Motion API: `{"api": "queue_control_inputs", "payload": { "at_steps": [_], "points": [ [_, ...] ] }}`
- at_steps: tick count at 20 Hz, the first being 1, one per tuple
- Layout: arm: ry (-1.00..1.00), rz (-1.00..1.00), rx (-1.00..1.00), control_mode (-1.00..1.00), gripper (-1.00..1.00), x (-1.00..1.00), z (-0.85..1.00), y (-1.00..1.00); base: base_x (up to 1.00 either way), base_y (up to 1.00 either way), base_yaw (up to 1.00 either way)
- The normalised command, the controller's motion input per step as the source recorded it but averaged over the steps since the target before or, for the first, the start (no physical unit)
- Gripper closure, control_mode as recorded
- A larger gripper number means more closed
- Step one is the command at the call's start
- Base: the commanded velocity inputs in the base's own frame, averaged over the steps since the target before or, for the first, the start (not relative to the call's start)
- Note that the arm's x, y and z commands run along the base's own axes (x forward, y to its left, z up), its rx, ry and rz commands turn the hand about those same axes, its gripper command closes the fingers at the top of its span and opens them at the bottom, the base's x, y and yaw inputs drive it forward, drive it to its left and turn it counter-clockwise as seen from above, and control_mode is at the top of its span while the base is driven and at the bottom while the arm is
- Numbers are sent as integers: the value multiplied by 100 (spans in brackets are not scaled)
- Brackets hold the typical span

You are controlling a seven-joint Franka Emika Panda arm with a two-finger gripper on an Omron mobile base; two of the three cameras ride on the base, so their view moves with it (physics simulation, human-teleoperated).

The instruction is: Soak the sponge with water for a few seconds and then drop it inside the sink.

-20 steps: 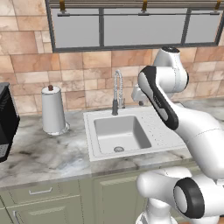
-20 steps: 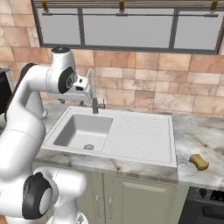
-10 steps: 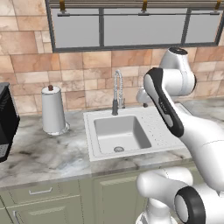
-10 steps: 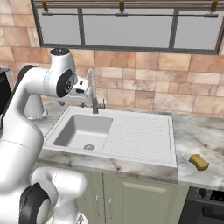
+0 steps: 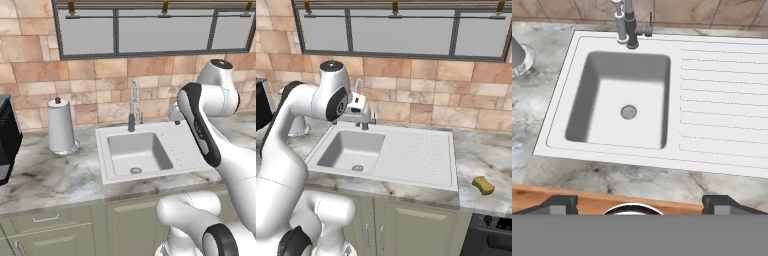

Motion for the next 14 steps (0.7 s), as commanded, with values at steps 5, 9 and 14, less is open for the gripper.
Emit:
{"api": "queue_control_inputs", "payload": {
  "at_steps": [5, 9, 14],
  "points": [
    [-12, 4, 1, -100, -100, 0, 0, -21, 0, 0, 0],
    [-14, 10, 0, -100, -100, 1, -9, 0, 0, 0, 0],
    [-6, 12, 5, -100, -100, 6, -22, 0, 0, 0, 0]
  ]
}}
